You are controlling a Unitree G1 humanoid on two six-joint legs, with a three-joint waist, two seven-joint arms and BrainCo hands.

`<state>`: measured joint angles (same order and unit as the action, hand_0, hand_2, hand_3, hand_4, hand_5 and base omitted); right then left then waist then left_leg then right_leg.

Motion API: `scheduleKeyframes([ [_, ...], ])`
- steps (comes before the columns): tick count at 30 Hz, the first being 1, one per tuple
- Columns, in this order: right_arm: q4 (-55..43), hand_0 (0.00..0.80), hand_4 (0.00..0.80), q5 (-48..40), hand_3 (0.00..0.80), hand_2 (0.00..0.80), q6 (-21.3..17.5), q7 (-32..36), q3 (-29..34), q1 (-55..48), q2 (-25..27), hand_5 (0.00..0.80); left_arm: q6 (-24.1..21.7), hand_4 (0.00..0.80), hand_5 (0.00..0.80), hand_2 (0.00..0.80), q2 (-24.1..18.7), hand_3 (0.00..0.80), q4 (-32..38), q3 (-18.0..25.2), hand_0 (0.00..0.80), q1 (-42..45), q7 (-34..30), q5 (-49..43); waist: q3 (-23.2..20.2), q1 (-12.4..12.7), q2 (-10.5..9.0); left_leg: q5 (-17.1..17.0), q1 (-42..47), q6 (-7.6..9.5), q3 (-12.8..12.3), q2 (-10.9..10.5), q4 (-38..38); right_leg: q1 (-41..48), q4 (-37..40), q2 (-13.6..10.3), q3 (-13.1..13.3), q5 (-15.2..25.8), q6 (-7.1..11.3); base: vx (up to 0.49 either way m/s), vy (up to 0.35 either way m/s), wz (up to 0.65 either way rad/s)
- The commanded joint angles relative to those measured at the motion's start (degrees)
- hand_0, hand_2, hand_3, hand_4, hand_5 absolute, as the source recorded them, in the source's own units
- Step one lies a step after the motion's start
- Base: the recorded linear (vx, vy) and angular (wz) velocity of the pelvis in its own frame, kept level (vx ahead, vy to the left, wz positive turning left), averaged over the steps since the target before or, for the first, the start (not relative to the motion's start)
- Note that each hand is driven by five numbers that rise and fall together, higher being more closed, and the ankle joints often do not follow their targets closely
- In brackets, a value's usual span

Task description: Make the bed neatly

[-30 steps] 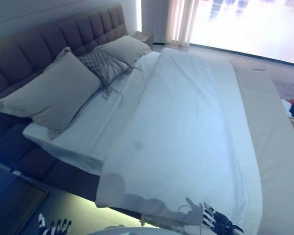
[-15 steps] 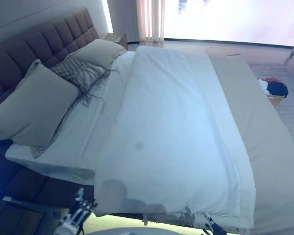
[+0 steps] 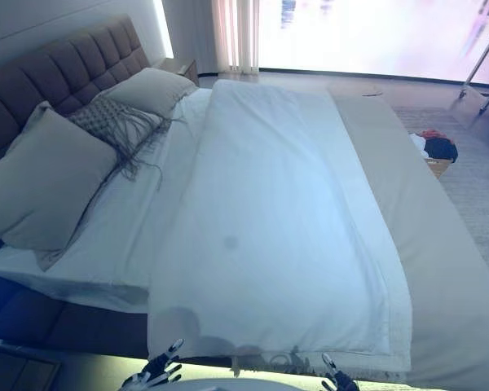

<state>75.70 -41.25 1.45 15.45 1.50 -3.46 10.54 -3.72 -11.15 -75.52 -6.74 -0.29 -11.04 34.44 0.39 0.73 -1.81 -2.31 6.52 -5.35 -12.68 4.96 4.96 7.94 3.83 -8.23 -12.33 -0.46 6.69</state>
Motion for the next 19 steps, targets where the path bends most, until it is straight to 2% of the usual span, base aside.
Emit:
scheduleKeyframes([
  [1, 3.6, 0.0, 0.0, -1.5, 0.0, 0.0, -1.4, -0.7, -1.3, 5.4, -1.1, 0.0, -1.7, 0.0, 0.0, 0.0, 2.8, 0.0, -3.9, -0.2, 0.0, -4.9, 1.0, -2.9, 1.5, -0.3, 0.78, 1.5, 0.2, 2.57, 2.1, -0.4, 0.0, -2.2, 1.2, -1.3, -2.8, 6.2, 0.34, 0.0, 0.0, 0.0],
  [19, 2.2, 0.0, 0.0, 0.2, 0.0, 0.0, -0.9, -0.7, -5.1, 5.9, -1.8, 0.0, -2.8, 0.0, 0.0, 0.0, 2.7, 0.0, -2.8, -1.7, 0.0, -4.7, 1.1, -1.1, 1.5, 0.2, 0.68, 1.4, -0.3, 2.62, 2.7, -0.6, 0.0, -2.5, 1.2, -1.8, -3.1, 6.4, 0.74, 0.0, 0.0, 0.0],
])
